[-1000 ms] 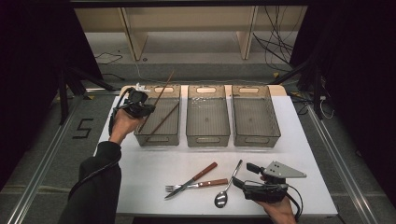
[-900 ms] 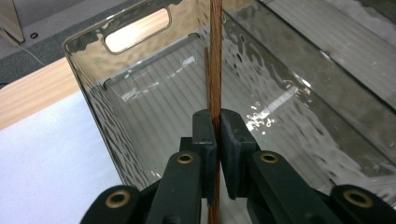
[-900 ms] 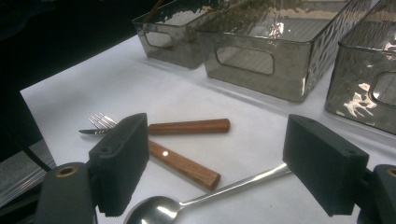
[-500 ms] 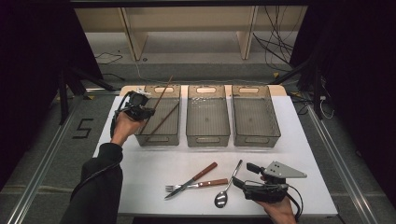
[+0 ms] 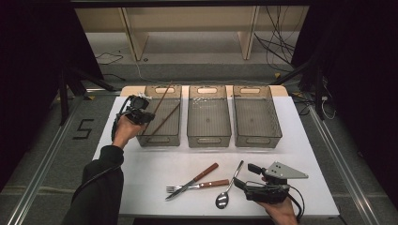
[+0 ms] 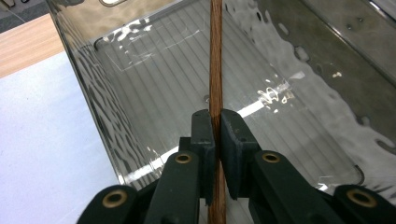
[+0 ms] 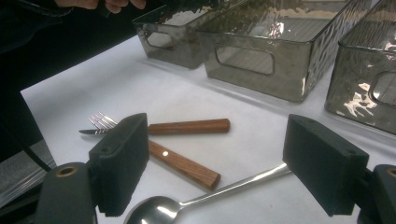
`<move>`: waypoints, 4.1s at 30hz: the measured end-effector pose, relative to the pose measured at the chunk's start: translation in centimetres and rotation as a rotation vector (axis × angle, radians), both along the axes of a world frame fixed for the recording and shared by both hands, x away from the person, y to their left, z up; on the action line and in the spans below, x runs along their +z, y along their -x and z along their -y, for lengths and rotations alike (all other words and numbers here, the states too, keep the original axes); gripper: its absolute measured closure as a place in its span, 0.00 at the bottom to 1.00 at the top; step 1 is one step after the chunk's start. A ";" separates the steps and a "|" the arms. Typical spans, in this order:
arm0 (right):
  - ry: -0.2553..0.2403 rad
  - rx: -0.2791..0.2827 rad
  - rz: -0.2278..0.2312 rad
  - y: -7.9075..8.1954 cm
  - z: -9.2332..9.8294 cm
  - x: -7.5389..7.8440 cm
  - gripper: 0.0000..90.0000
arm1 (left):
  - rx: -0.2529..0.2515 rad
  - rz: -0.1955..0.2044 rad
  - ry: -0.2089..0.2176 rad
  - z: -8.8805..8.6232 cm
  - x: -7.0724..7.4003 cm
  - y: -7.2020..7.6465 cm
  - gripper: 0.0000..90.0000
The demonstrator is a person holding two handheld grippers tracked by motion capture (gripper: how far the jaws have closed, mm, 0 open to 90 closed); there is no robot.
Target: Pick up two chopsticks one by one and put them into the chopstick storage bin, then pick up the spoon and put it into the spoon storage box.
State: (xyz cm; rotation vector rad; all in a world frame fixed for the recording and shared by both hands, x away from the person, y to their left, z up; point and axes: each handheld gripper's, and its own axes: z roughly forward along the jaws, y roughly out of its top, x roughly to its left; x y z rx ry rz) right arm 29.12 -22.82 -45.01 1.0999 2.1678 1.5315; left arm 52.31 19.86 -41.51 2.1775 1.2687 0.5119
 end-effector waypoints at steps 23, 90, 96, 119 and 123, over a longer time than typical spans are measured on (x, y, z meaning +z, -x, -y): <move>0.002 -0.010 0.002 -0.1 0.2 0.1 0.26 | 0.013 0.057 0.150 -0.4 3.0 4.8 0.36; 0.217 -0.045 -0.142 -7.8 -1.1 -1.7 0.68 | -0.159 0.232 0.345 -1.1 -2.7 18.3 0.20; 0.239 -0.043 -0.146 -8.0 -1.2 -1.9 0.78 | -0.171 0.226 0.354 -1.0 -3.0 18.7 0.20; 0.316 -0.020 -0.183 -9.3 -1.7 -3.0 1.00 | -0.184 0.234 0.362 -0.7 -3.2 19.1 0.20; 0.328 -0.018 -0.189 -9.3 -1.8 -3.1 1.00 | -0.195 0.240 0.364 -0.7 -3.2 19.2 0.20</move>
